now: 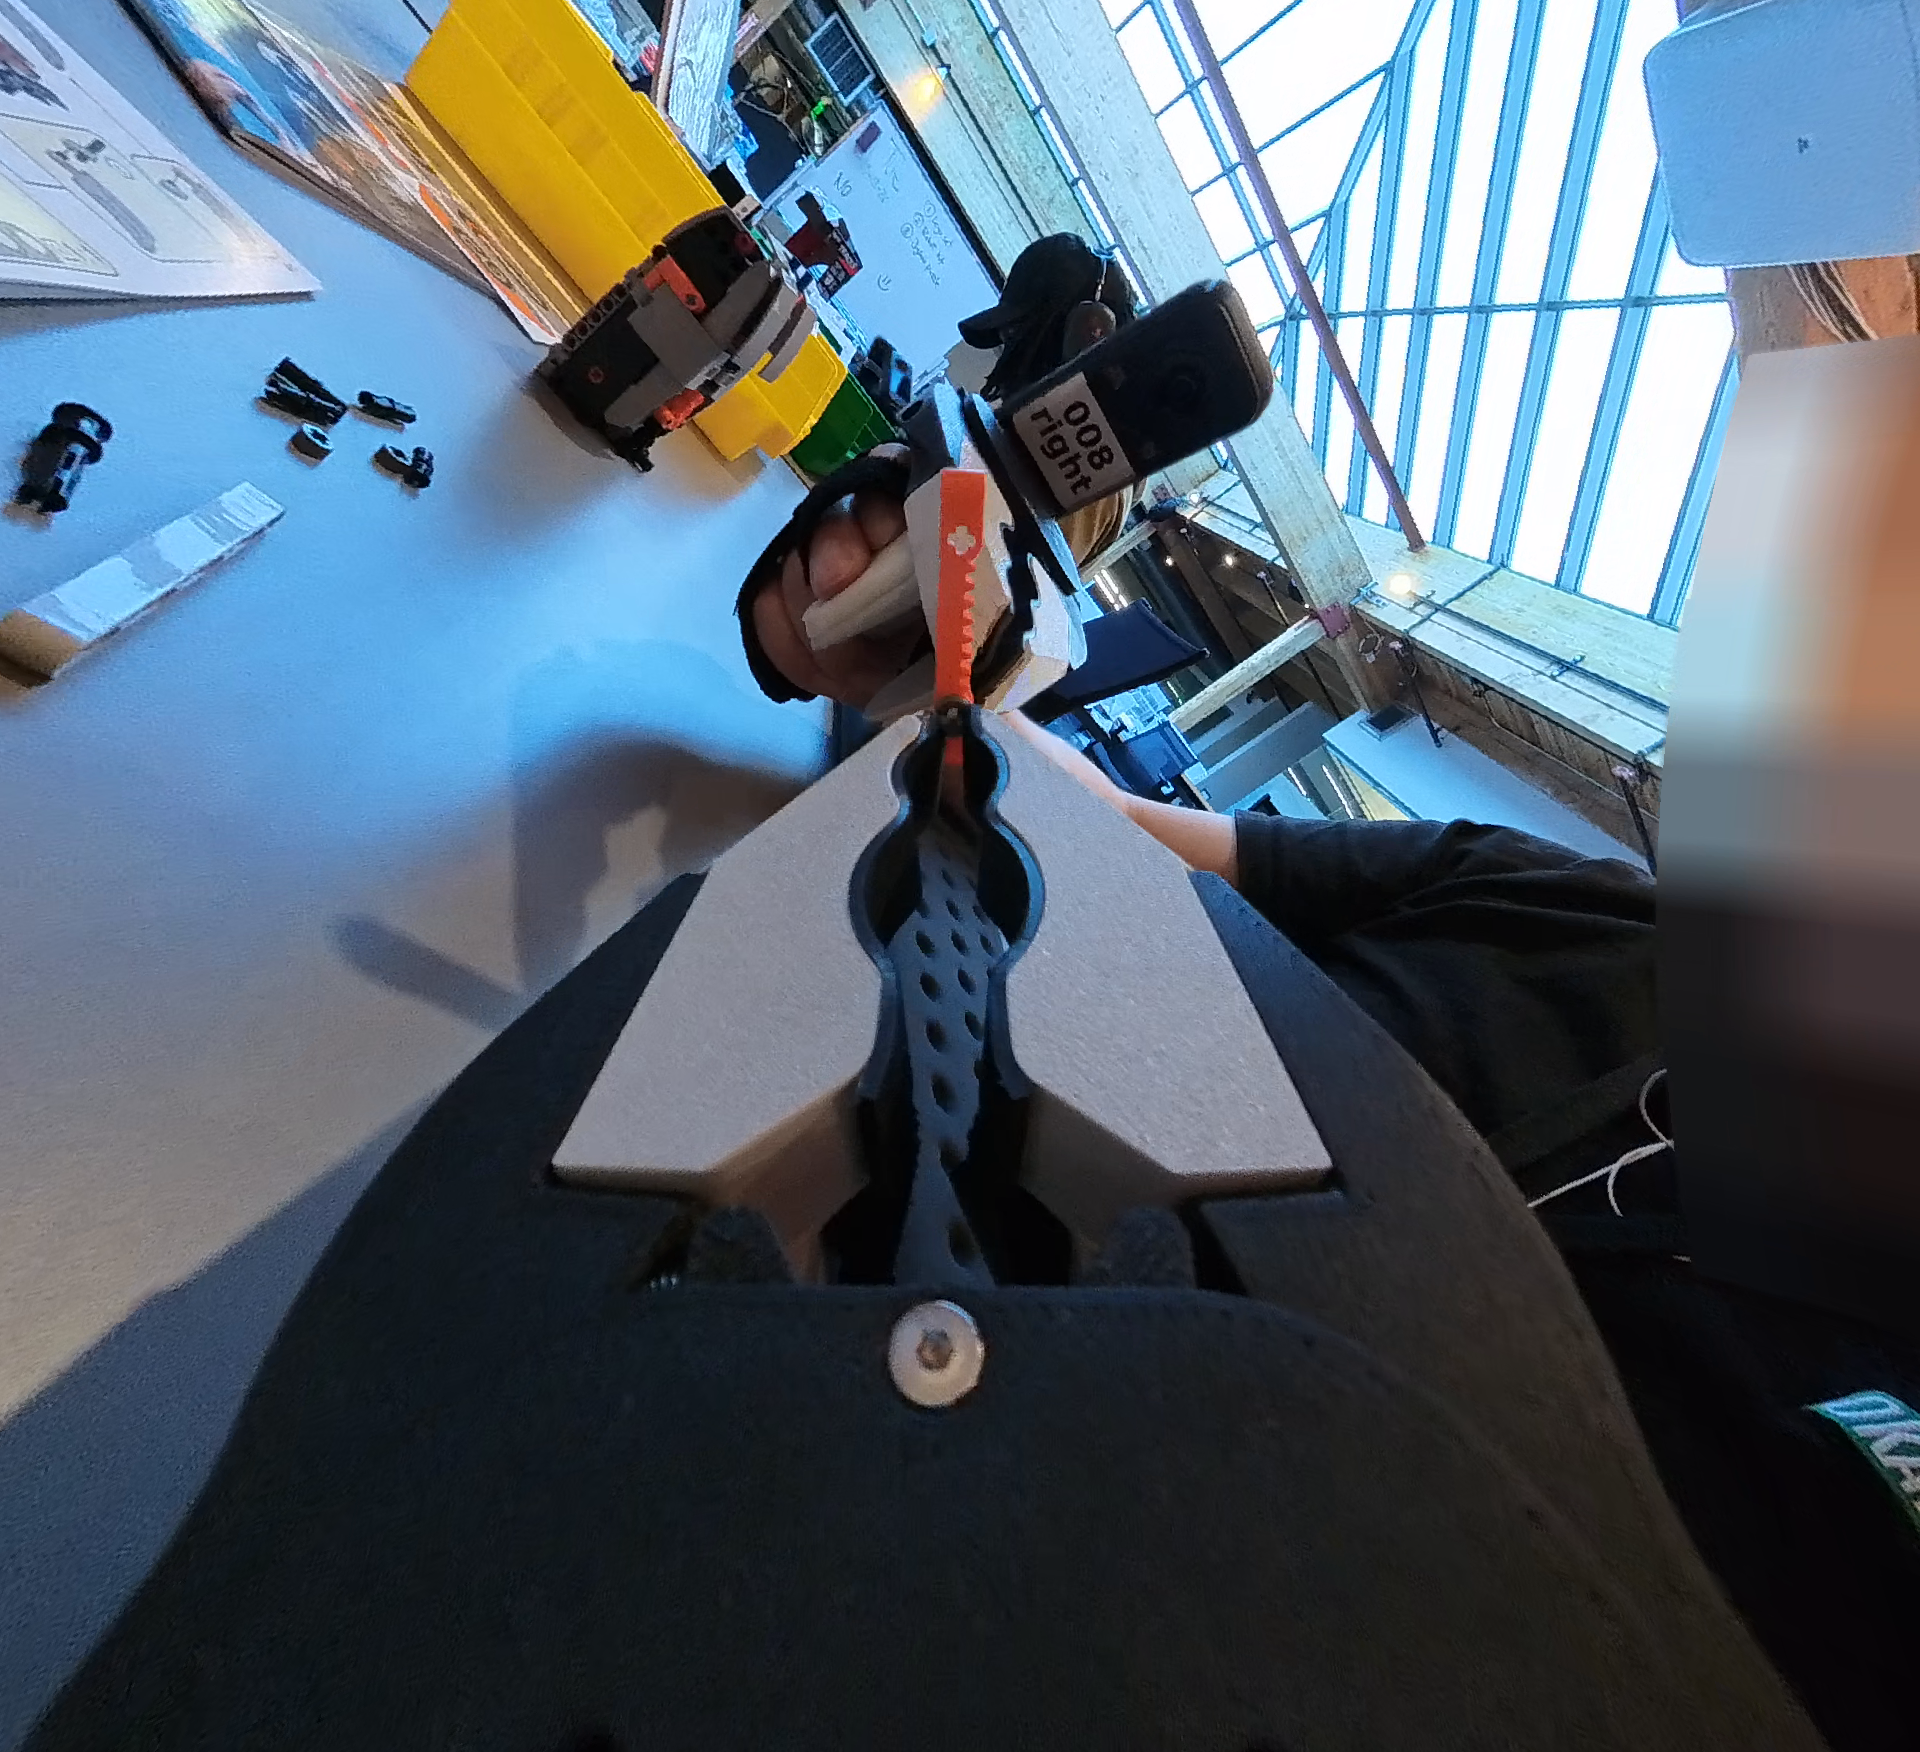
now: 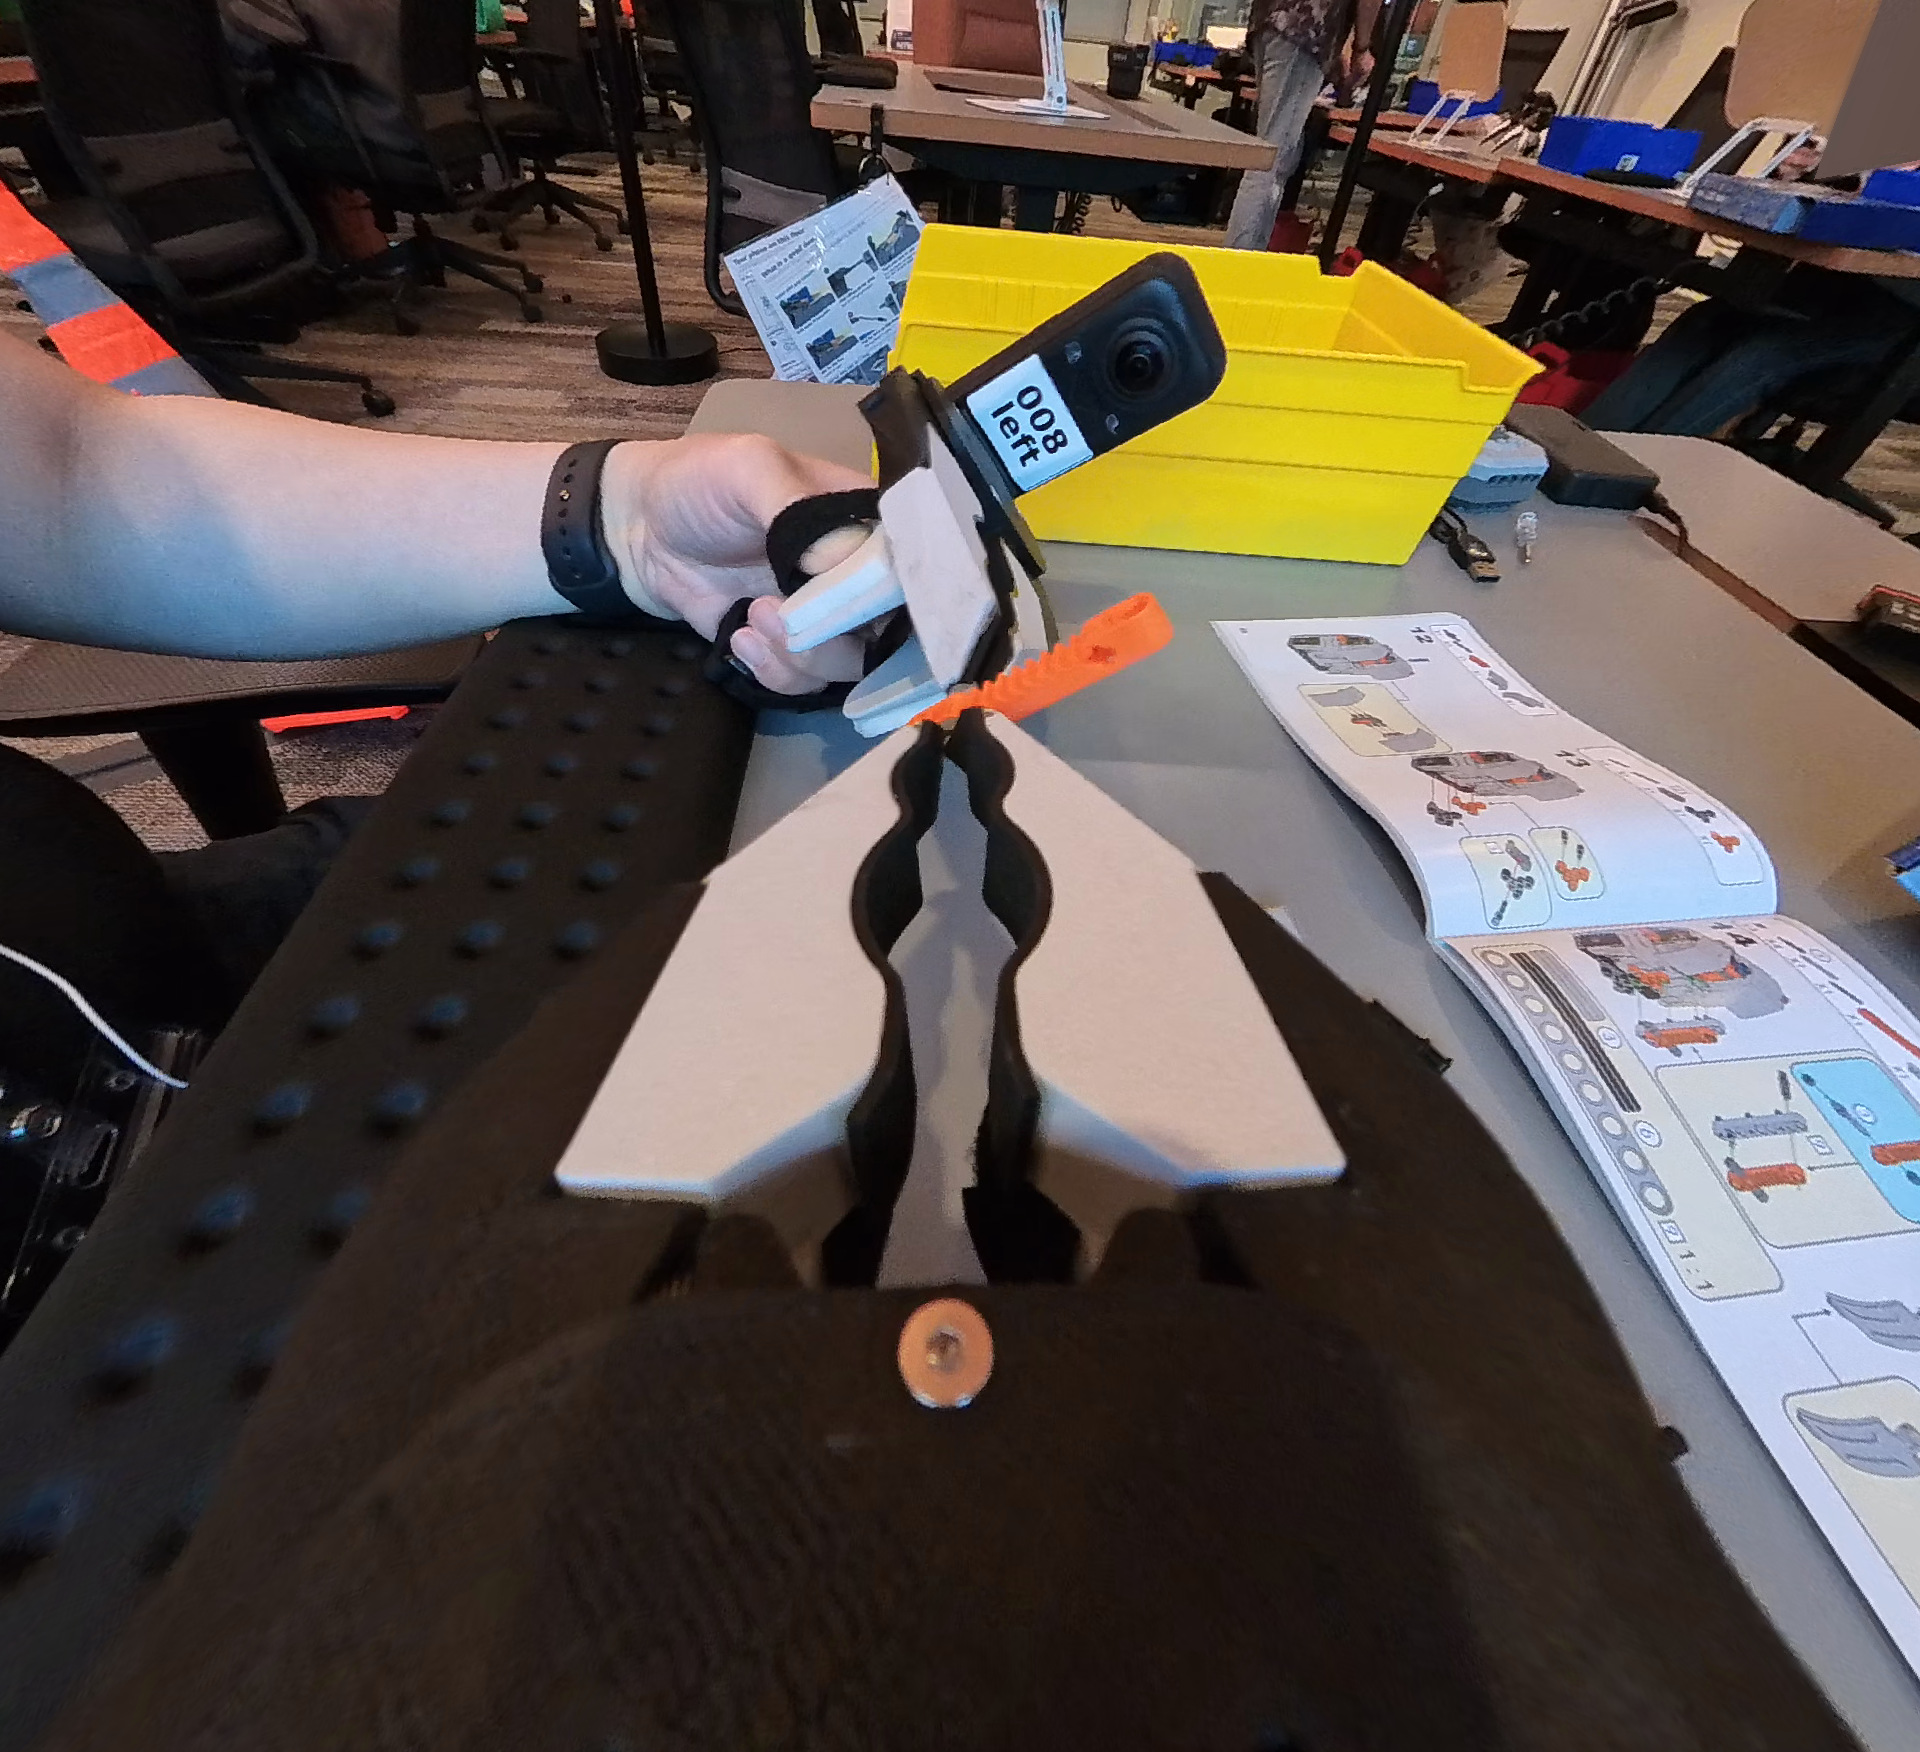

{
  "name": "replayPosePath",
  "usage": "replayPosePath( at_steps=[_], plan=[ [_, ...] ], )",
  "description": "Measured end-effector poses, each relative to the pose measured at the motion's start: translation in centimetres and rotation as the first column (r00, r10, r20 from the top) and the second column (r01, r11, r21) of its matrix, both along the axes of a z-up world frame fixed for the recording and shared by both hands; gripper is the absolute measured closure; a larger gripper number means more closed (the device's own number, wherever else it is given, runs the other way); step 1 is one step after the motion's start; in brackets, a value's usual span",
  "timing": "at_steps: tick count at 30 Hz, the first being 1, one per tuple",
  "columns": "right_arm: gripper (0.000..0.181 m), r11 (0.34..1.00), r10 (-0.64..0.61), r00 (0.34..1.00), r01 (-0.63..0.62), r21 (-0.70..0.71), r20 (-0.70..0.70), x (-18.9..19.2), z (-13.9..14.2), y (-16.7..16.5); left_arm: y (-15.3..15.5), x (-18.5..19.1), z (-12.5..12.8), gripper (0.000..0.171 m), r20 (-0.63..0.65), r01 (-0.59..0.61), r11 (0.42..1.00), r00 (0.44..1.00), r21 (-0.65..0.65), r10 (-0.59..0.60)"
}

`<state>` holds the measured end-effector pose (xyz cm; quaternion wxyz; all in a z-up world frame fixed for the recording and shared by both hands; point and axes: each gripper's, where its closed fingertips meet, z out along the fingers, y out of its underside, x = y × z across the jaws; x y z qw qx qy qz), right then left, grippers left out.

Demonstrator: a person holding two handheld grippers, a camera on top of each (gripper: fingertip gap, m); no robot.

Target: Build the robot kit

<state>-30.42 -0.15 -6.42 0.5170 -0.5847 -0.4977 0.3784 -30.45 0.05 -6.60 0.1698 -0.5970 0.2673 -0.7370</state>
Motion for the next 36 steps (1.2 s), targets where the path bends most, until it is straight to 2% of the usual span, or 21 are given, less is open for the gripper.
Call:
replayPosePath(
  at_steps=[3,4,6,8,11,13,17,18,20,22,24,26,28,30,31,33,35,36],
  plan=[
    [0.175,1.0,0.007,0.998,-0.008,-0.024,-0.057,0.1,0.9,0.3,0.2,-0.2,0.5,0.171,0.029,-0.004,1.0,1.0,-0.007,0.005],
    [0.163,0.997,0.007,0.995,-0.015,-0.073,-0.102,0.2,1.5,0.6,0.4,-0.2,0.5,0.171,0.029,-0.018,1.0,0.999,-0.003,0.018],
    [0.156,0.978,-0.044,0.98,0.002,-0.211,-0.196,1.0,2.4,2.1,0.6,-0.3,0.5,0.171,0.023,-0.039,0.999,0.999,0.007,0.039],
    [0.154,0.942,-0.065,0.972,-0.014,-0.336,-0.224,1.5,1.9,2.8,0.7,-0.1,0.2,0.171,-0.008,-0.057,0.997,0.998,0.043,0.057],
    [0.148,0.894,-0.064,0.978,-0.032,-0.446,-0.2,1.0,0.5,2.8,0.4,0.4,-0.6,0.171,-0.077,-0.059,0.992,0.995,0.111,0.068],
    [0.148,0.863,-0.072,0.98,-0.032,-0.504,-0.186,0.8,-0.1,3.0,0.3,0.6,-0.9,0.171,-0.107,-0.063,0.986,0.991,0.155,0.08],
    [0.157,0.824,-0.024,0.973,-0.112,-0.556,-0.231,0.6,0.2,2.4,0.0,1.1,-1.4,0.171,-0.15,-0.039,0.981,0.986,0.192,0.069],
    [0.176,0.819,-0.01,0.974,-0.122,-0.56,-0.226,0.6,0.1,2.2,-0.1,1.2,-1.5,0.171,-0.155,-0.026,0.982,0.986,0.189,0.056],
    [0.176,0.818,0.016,0.976,-0.139,-0.558,-0.219,0.7,0.2,1.8,-0.4,1.3,-1.5,0.171,-0.148,-0.001,0.985,0.989,0.173,0.027],
    [0.178,0.823,0.005,0.976,-0.127,-0.554,-0.216,0.9,0.3,1.9,-0.2,1.1,-0.8,0.153,-0.107,-0.016,0.987,0.994,0.161,0.034],
    [0.177,0.813,-0.015,0.974,-0.121,-0.57,-0.228,1.3,0.4,2.2,0.8,0.4,0.0,0.148,-0.067,-0.1,0.976,0.991,0.192,0.115],
    [0.177,0.805,-0.036,0.969,-0.116,-0.582,-0.243,1.8,0.6,2.5,2.4,-0.5,-0.2,0.149,-0.098,-0.224,0.93,0.96,0.29,0.262],
    [0.177,0.802,-0.051,0.966,-0.112,-0.587,-0.255,2.2,0.8,2.8,3.9,-1.3,-1.0,0.149,-0.177,-0.304,0.863,0.899,0.404,0.4],
    [0.177,0.799,-0.073,0.965,-0.095,-0.594,-0.252,2.5,0.7,3.3,5.5,-2.4,-2.5,0.149,-0.322,-0.311,0.788,0.787,0.531,0.527],
    [0.177,0.796,-0.084,0.965,-0.086,-0.6,-0.25,2.6,0.6,3.5,6.5,-3.3,-3.2,0.149,-0.397,-0.287,0.745,0.702,0.602,0.591],
    [0.177,0.794,-0.097,0.965,-0.072,-0.604,-0.243,2.9,0.5,3.8,8.6,-5.6,-3.7,0.146,-0.491,-0.191,0.64,0.493,0.744,0.718],
    [0.177,0.795,-0.112,0.965,-0.056,-0.604,-0.238,3.2,0.4,4.1,10.8,-8.5,-2.9,0.146,-0.497,-0.039,0.522,0.247,0.852,0.832],
    [0.177,0.794,-0.119,0.965,-0.048,-0.606,-0.234,3.3,0.4,4.2,11.7,-9.8,-2.0,0.146,-0.464,0.052,0.462,0.141,0.886,0.874]
  ],
)
